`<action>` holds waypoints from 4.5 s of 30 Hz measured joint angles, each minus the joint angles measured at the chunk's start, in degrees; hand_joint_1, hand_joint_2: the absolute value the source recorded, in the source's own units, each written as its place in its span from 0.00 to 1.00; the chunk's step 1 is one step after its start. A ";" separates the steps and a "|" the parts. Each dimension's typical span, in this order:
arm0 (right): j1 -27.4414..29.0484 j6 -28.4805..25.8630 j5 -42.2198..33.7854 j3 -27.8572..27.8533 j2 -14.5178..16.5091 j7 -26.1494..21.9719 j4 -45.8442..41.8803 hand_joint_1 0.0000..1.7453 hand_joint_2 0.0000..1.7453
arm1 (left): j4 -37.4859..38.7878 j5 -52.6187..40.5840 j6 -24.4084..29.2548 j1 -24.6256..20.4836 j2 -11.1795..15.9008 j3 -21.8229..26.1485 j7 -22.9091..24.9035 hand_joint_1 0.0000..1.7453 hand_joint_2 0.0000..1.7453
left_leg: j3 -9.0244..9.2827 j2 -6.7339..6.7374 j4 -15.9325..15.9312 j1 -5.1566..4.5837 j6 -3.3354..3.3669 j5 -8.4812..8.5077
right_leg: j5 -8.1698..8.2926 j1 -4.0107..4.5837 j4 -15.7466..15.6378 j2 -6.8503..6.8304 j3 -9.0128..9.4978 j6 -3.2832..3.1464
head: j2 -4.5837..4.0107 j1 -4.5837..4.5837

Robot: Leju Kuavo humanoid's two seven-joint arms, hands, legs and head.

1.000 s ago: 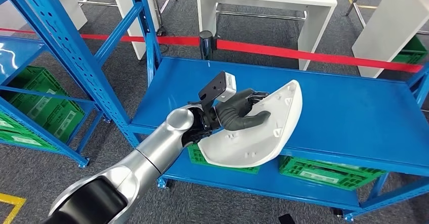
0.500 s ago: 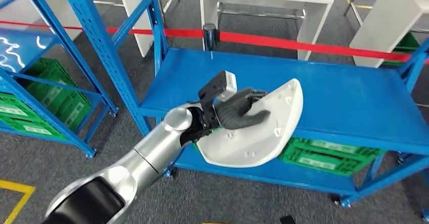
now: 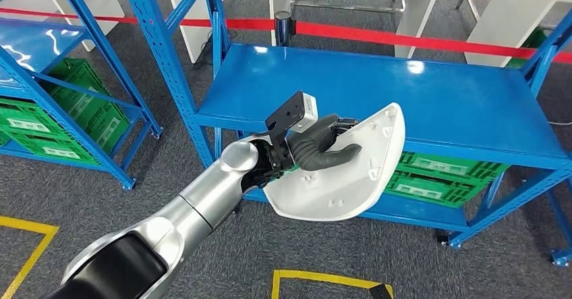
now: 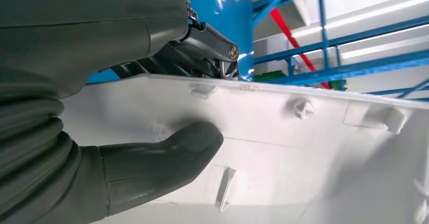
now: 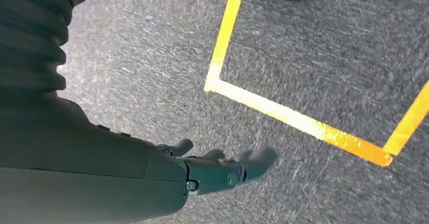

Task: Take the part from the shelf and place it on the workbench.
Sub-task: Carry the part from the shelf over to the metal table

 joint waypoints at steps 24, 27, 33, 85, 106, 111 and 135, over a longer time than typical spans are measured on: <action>-0.31 7.02 -15.69 -7.29 1.63 -10.81 -0.03 0.00 1.00 | 0.14 0.95 0.33 0.13 0.80 -1.79 0.12 1.00 1.00 | 4.25 0.22 -1.16 0.31 1.60 -3.85 | -0.39 -0.84 16.19 -0.29 -12.69 2.27 | 0.00 -0.10; -1.74 9.60 -19.42 -9.91 1.47 -16.13 -0.25 0.00 1.00 | 0.37 0.96 0.40 0.06 0.81 -1.83 -0.55 1.00 1.00 | 1.37 0.29 -0.04 0.34 0.97 -2.27 | 2.50 -0.86 8.29 -0.27 -5.40 2.20 | 0.00 -0.10; -6.85 15.31 -26.31 -12.51 1.39 -30.79 -1.65 0.00 1.00 | 0.72 0.89 0.64 -0.15 0.89 -1.95 -1.29 1.00 1.00 | -0.47 0.34 0.71 0.27 -1.09 -0.70 | 1.79 -0.61 0.52 -0.15 -1.96 -0.51 | 0.00 -0.40; 4.51 -6.72 -65.58 34.58 -3.82 -3.72 -1.35 0.00 1.00 | 2.60 -2.89 4.58 2.48 2.59 -2.28 -3.23 1.00 1.00 | 5.03 0.65 -2.86 -0.26 2.00 -3.45 | -0.05 -0.99 14.53 -0.06 -12.58 2.10 | 0.00 -1.52; 3.51 3.95 -65.19 35.84 -4.74 -8.83 -1.32 0.00 1.00 | 16.67 -9.47 22.99 9.42 2.86 -2.61 0.45 1.00 1.00 | 11.36 0.09 0.68 -0.62 1.23 -12.56 | 9.71 -0.34 0.94 -0.30 -11.42 -0.47 | 0.00 -1.51; 3.94 4.92 -63.96 35.90 -4.85 -9.83 -1.20 0.00 1.00 | 19.71 -11.19 26.68 11.32 3.70 -2.68 4.42 1.00 1.00 | 10.67 0.25 -3.07 -0.47 2.28 -8.68 | 7.32 -0.69 1.71 -0.16 -12.03 1.11 | 0.00 -1.71; 2.69 6.49 -61.58 37.43 -5.21 -9.19 -1.05 0.00 1.00 | 21.97 -9.14 23.00 12.61 4.95 -2.27 1.86 1.00 1.00 | 8.90 -0.04 4.07 0.66 -1.29 -10.75 | 7.59 -1.00 0.68 -0.31 -9.02 -0.16 | 0.00 -1.49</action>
